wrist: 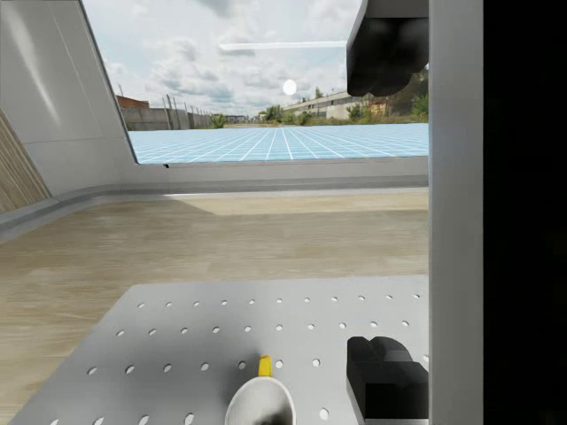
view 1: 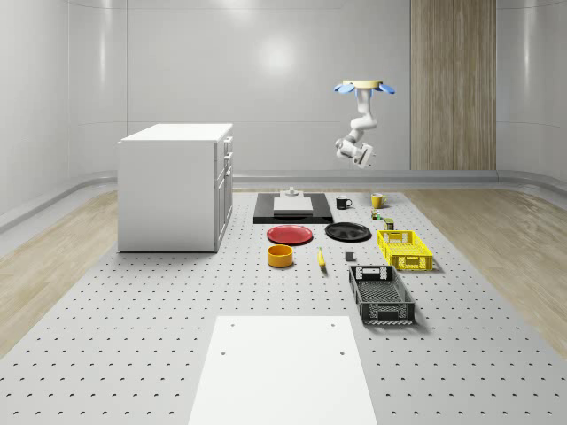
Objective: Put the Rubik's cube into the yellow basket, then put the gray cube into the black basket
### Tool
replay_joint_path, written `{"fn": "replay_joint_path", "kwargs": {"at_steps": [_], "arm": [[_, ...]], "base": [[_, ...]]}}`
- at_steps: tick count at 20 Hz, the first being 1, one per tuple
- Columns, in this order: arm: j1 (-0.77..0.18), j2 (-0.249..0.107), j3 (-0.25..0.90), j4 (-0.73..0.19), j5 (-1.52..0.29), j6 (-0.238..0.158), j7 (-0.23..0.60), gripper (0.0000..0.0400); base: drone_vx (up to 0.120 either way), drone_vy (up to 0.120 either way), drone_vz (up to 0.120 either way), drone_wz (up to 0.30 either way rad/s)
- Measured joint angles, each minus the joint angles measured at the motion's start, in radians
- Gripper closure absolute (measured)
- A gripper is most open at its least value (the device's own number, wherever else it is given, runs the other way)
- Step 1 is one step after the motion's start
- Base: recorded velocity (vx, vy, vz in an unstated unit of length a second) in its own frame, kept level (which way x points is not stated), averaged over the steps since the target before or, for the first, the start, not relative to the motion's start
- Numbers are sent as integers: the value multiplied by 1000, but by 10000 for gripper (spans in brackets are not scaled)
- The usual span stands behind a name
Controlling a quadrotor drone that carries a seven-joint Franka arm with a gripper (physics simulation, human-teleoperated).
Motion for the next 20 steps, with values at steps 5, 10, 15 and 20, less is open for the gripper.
{"fn": "replay_joint_path", "kwargs": {"at_steps": [5,10,15,20], "arm": [[-263,-65,177,-159,-334,-115,198,0],[-437,-119,265,-204,-458,-193,313,0],[-525,-161,308,-214,-492,-220,371,0],[-568,-194,331,-216,-495,-218,402,0]], "base": [[120,0,-120,0],[120,0,-120,0],[120,0,-120,0],[120,0,-120,0]]}}
